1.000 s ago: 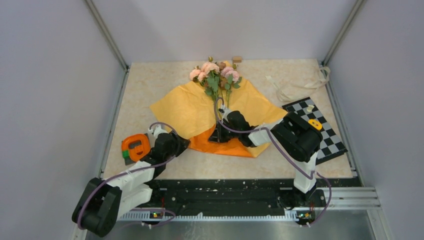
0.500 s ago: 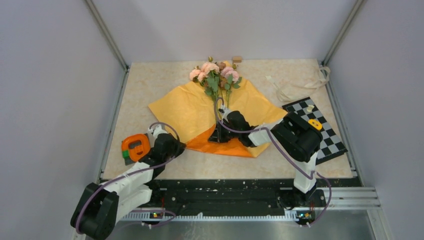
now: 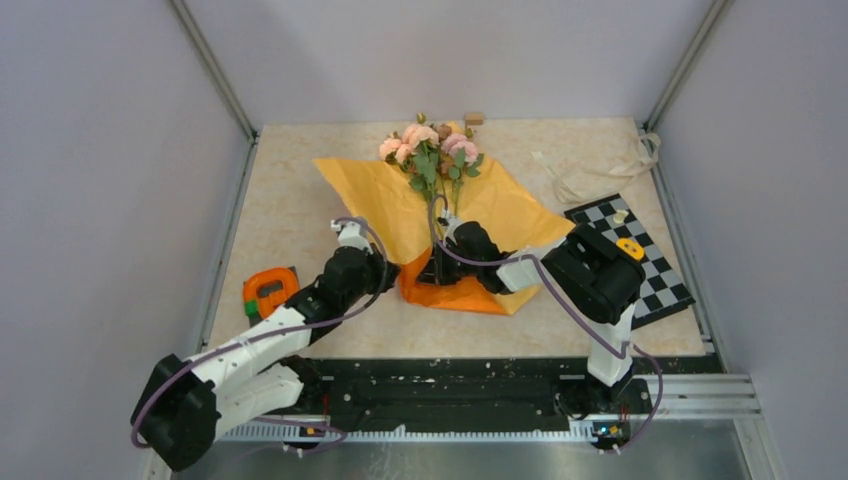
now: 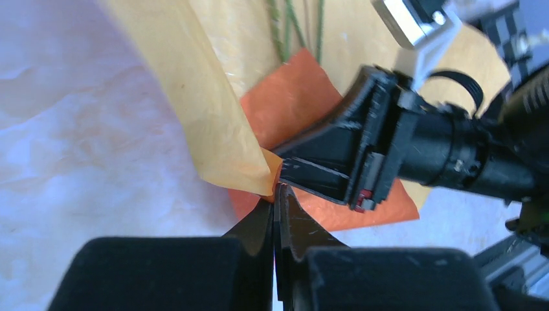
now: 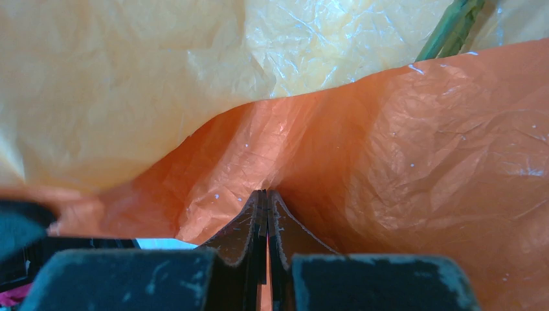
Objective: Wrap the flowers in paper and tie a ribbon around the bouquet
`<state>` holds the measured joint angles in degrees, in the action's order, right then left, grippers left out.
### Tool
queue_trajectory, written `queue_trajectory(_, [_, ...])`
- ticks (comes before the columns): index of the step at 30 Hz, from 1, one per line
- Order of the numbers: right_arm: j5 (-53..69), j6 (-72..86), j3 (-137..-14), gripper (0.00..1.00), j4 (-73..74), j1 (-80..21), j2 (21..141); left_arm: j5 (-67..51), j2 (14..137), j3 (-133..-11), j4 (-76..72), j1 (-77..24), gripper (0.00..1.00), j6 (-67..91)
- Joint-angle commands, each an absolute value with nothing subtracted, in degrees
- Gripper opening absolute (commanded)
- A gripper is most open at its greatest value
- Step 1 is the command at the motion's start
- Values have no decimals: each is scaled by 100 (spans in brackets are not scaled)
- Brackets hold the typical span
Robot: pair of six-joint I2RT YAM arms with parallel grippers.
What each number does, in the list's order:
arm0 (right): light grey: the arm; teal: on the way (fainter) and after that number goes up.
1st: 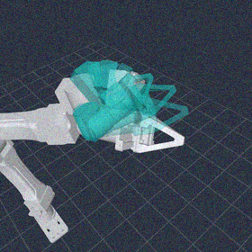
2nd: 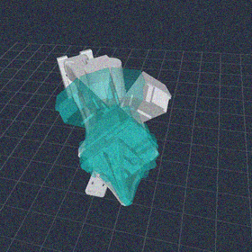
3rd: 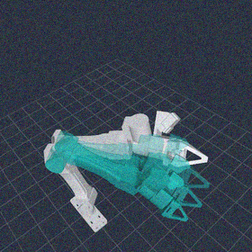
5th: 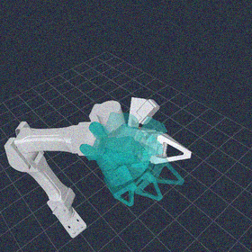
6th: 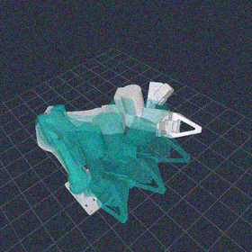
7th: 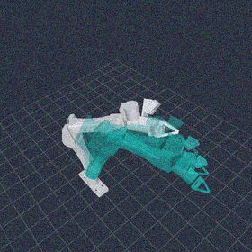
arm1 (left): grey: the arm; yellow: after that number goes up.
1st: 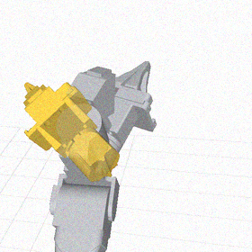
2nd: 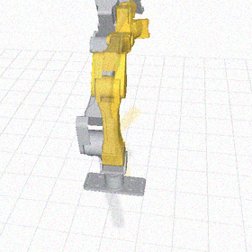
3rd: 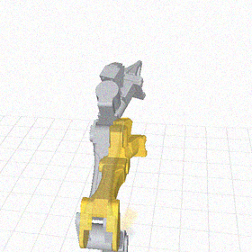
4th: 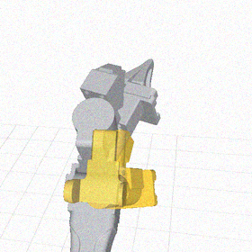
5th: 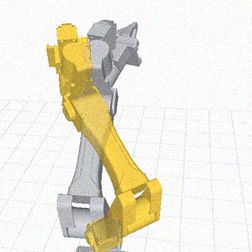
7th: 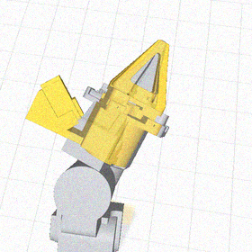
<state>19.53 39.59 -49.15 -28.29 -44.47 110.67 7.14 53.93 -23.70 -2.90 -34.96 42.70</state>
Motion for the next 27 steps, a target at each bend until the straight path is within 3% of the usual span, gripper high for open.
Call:
queue_trajectory(1, [1792,3830,-4835,0,-2329,-4482,11175,910,5947,-3001,-308,-4157,0,3585])
queue_trajectory(8, [1902,3833,-4826,0,-2403,-4482,11159,1573,6590,-3636,-308,-5099,0,2928])
queue_trajectory(16, [1866,3875,-4780,3,-2426,-4482,10820,2296,6890,-3669,-27,-5115,0,3355])
queue_trajectory(27, [1487,3829,-4418,11,-2187,-4311,9676,2401,6667,-3422,94,-5108,0,3449])
